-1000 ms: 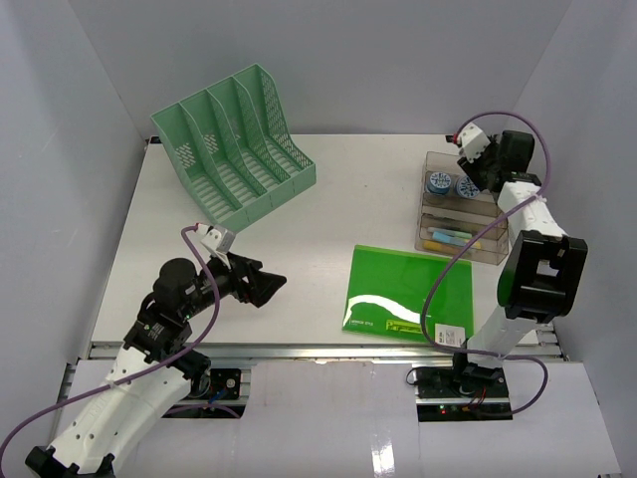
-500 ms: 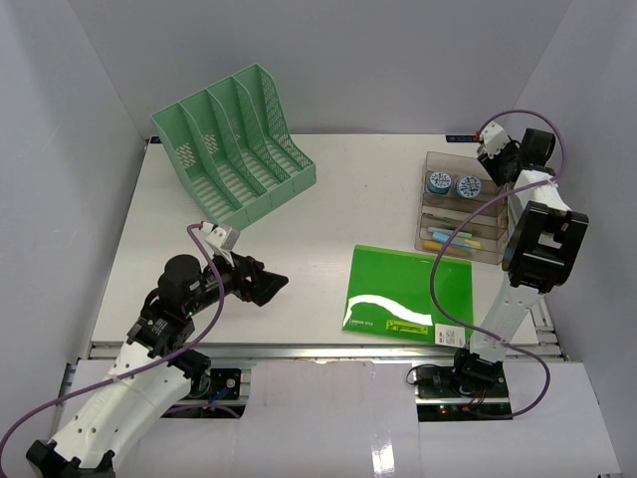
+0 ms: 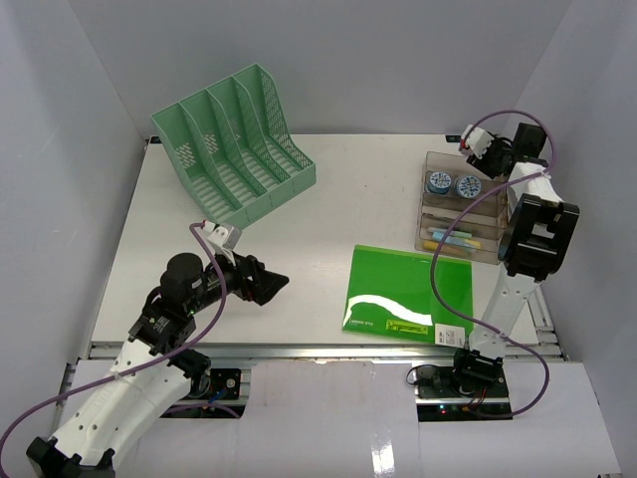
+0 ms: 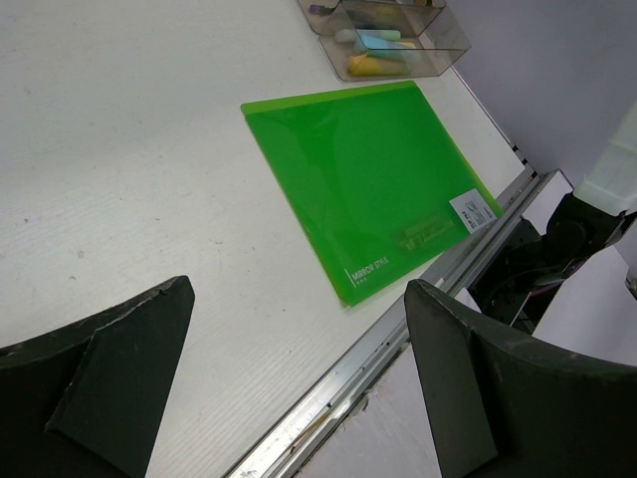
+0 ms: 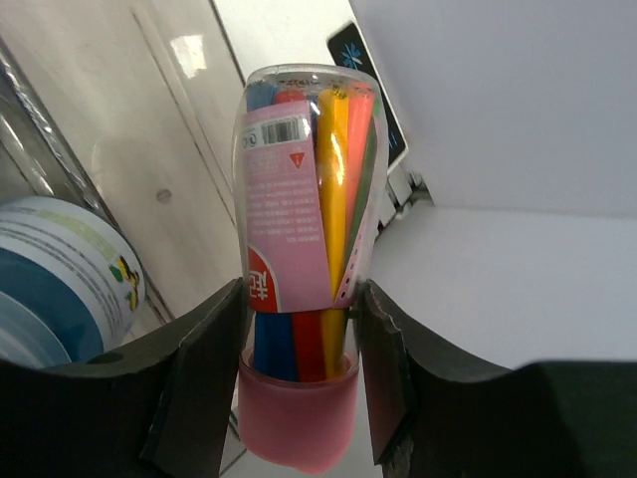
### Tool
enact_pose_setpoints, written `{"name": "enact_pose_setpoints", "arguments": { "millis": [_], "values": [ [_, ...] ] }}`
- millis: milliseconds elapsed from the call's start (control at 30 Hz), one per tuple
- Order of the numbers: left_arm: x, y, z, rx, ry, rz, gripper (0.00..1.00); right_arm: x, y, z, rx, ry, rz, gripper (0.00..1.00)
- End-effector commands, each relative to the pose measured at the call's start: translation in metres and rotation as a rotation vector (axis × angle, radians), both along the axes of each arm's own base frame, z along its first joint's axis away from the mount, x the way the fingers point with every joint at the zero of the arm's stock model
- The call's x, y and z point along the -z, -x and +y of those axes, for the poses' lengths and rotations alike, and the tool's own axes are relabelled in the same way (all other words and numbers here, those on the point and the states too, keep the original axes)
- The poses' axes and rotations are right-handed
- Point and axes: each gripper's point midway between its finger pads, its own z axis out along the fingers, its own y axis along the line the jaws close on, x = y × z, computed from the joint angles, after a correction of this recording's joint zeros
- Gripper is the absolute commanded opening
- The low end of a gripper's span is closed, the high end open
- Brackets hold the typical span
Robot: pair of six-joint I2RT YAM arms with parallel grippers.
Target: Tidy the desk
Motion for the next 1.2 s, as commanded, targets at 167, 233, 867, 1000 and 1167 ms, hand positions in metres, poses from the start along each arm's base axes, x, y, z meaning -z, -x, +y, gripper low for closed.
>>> {"name": "enact_pose_setpoints", "arguments": {
  "millis": [167,233,867,1000,1167],
  "values": [
    [-0.001,0.0,-0.001,0.006,0.002,-0.005,0.98,0.001,-0.029,0.015,-0.218,0.135,-0.04,0.32],
    [-0.001,0.0,-0.001,0.008,0.001,-0.006,0.98,0.003,-0.03,0.015,-0.221,0.143,-0.043,0.35],
    [-0.004,0.002,-0.002,0.019,0.006,-0.017,0.98,-0.011,-0.012,0.02,-0.202,0.157,-0.073,0.76],
    [-0.004,0.002,-0.002,0.017,0.005,-0.016,0.98,-0.016,-0.007,0.021,-0.203,0.157,-0.075,0.76],
    [-0.005,0.002,-0.001,0.011,0.009,-0.022,0.98,-0.026,0.002,0.018,-0.188,0.168,-0.08,0.76]
  ]
}}
